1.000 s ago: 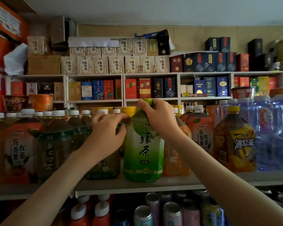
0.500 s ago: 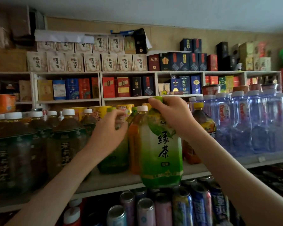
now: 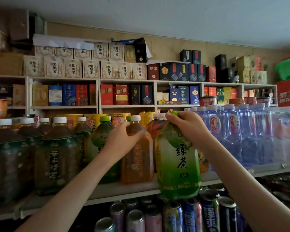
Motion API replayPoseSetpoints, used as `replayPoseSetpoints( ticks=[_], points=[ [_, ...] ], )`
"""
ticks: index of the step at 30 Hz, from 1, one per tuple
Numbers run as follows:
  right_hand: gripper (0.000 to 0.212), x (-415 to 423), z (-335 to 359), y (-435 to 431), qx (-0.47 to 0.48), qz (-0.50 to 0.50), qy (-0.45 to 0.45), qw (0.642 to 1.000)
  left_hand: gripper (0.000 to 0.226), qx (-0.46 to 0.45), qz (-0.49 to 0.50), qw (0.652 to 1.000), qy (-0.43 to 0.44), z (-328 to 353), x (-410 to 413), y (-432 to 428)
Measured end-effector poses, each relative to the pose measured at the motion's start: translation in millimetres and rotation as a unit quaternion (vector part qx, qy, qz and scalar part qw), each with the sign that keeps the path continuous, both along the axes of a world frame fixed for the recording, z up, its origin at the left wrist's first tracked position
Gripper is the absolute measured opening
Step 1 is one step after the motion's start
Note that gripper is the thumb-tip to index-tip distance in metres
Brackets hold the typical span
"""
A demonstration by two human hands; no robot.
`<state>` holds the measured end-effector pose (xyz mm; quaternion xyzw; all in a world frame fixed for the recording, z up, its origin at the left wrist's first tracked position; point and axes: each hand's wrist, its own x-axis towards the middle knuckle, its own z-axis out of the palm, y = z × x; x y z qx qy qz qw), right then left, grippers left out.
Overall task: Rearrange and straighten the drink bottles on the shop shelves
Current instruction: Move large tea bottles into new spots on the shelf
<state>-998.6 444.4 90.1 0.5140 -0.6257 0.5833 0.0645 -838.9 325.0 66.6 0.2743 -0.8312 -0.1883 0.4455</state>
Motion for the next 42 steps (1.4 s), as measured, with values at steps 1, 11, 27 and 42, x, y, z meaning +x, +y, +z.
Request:
replayPoseSetpoints(
  ticks=[1,11,27,42],
  points=[
    [0.042,1,1,1,-0.002,0.001,0.006,1.000,0.059,-0.006,-0.007,1.000,0.029,1,-2,5],
    [0.048,48,20,-13,-0.027,0.096,-0.006,0.995,0.070,0.165,-0.238,0.957,0.018,-5,13,31],
    [0.041,38,1,-105,0.093,0.068,0.016,0.993,0.051,0.147,-0.184,0.960,0.153,-10,87,-2],
    [0.030,28,9,-64,-0.073,-0.014,0.027,0.997,0.050,0.121,-0.135,0.966,0.185,-13,72,-17]
  ],
)
